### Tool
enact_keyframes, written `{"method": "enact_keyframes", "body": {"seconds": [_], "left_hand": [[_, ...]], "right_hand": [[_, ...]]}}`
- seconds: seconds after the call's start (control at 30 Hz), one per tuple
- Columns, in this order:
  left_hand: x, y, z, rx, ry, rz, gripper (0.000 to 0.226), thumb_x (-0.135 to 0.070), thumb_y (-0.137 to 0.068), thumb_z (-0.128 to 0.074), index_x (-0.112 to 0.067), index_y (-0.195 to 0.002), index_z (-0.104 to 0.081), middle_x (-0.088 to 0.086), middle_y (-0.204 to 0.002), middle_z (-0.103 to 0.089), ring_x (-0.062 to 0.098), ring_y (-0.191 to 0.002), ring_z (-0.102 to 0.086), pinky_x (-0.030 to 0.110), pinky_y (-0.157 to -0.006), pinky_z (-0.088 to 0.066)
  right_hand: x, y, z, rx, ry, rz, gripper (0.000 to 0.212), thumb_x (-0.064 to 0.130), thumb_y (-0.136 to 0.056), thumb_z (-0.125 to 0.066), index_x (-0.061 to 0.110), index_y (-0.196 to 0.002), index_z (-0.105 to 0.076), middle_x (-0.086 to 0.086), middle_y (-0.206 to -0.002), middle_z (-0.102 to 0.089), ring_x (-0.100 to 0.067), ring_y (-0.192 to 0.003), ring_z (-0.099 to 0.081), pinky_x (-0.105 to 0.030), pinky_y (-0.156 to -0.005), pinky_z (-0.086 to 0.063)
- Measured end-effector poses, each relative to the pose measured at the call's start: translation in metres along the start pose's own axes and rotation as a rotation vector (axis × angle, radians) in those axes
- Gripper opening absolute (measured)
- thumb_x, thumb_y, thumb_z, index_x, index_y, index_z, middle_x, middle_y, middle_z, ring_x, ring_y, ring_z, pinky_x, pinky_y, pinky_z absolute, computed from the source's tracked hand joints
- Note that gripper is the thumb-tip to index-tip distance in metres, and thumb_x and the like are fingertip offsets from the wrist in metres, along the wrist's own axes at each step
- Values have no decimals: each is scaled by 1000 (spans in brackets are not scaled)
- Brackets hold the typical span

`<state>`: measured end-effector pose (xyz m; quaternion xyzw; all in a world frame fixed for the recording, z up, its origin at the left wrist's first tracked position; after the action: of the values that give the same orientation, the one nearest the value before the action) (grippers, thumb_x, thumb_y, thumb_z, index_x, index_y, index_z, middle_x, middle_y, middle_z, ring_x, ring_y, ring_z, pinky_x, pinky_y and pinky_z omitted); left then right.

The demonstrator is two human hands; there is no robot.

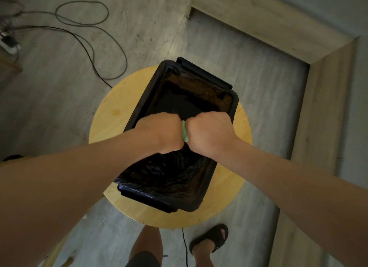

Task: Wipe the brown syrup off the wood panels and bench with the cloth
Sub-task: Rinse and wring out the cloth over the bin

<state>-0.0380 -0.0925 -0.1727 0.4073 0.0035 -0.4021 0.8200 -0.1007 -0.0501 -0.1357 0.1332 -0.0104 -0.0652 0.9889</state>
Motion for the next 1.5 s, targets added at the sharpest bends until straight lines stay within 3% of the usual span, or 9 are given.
{"method": "enact_keyframes", "body": {"seconds": [0.1,0.2,0.37,0.6,0.8,0.93,1.1,1.3,1.5], "left_hand": [[-9,11,24,-296,-289,-67,23,-28,-95,-52,-21,-73,-48,-4,-66,-45,19,-53,-43,30,-53,-35],[-19,14,38,-416,-430,-213,17,-27,-99,-46,-20,-86,-40,-5,-64,-34,25,-59,-45,34,-56,-37],[-23,5,48,-432,-553,-387,20,-31,-104,-35,-20,-89,-40,-4,-71,-43,29,-74,-65,34,-57,-39],[-28,5,52,-413,-661,-427,39,-41,-91,-11,-18,-87,-43,-4,-72,-48,25,-69,-59,33,-56,-38],[1,-16,30,1,-390,-34,19,-26,-90,-68,-12,-102,-61,0,-80,-55,23,-70,-60,34,-59,-47],[12,-8,26,290,-5,91,67,-22,-84,-83,-12,-132,-37,11,-93,-60,24,-69,-64,30,-54,-53],[-28,10,56,288,458,87,40,-24,-82,-85,-6,-109,-61,9,-78,-64,18,-59,-58,27,-53,-49],[-138,5,79,198,700,2,46,-38,-75,-88,-22,-114,-70,-3,-104,-76,16,-100,-70,31,-81,-56],[-307,-32,94,24,942,-36,48,-30,-83,-86,-12,-121,-62,7,-112,-75,19,-103,-73,36,-91,-61]], "right_hand": [[-13,-4,-22,359,-316,-181,22,21,-80,-65,16,-62,-53,-1,-64,-56,-24,-59,-57,-31,-50,-42],[-11,-1,-35,577,-739,-350,27,10,-78,-63,14,-60,-43,-3,-58,-40,-23,-54,-40,-35,-50,-27],[8,17,-57,838,-1313,-554,46,7,-87,-61,26,-61,-28,3,-56,-24,-14,-49,-14,-27,-48,-13],[19,27,-59,1038,-1525,-492,49,14,-97,-55,27,-60,-25,5,-58,-19,-11,-48,-9,-24,-43,-12],[6,18,-42,649,-1302,-509,24,23,-83,-76,11,-96,-60,-12,-83,-58,-27,-71,-58,-38,-65,-52],[-9,28,-27,526,-1481,-542,79,32,-68,-72,20,-145,-56,-4,-140,-59,-27,-128,-57,-48,-117,-41],[-60,59,-6,284,-1738,-627,24,20,-105,-53,21,-125,-66,-4,-123,-71,-21,-113,-69,-41,-106,-53],[-166,119,14,102,-1851,-605,20,29,-91,-66,17,-106,-61,-5,-107,-70,-24,-102,-69,-47,-99,-54],[-313,210,33,-154,-1793,-645,15,16,-101,-62,23,-112,-56,0,-100,-72,-13,-88,-71,-34,-79,-60]]}}
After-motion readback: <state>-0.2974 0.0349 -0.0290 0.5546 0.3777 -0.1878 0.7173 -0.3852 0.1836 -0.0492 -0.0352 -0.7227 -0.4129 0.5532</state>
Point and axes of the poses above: each hand's wrist, its own y-axis away from the middle knuckle, its own z-axis out of the back of the hand, x = y × z, the point moved 9 cm from there along -y, towards the middle knuckle
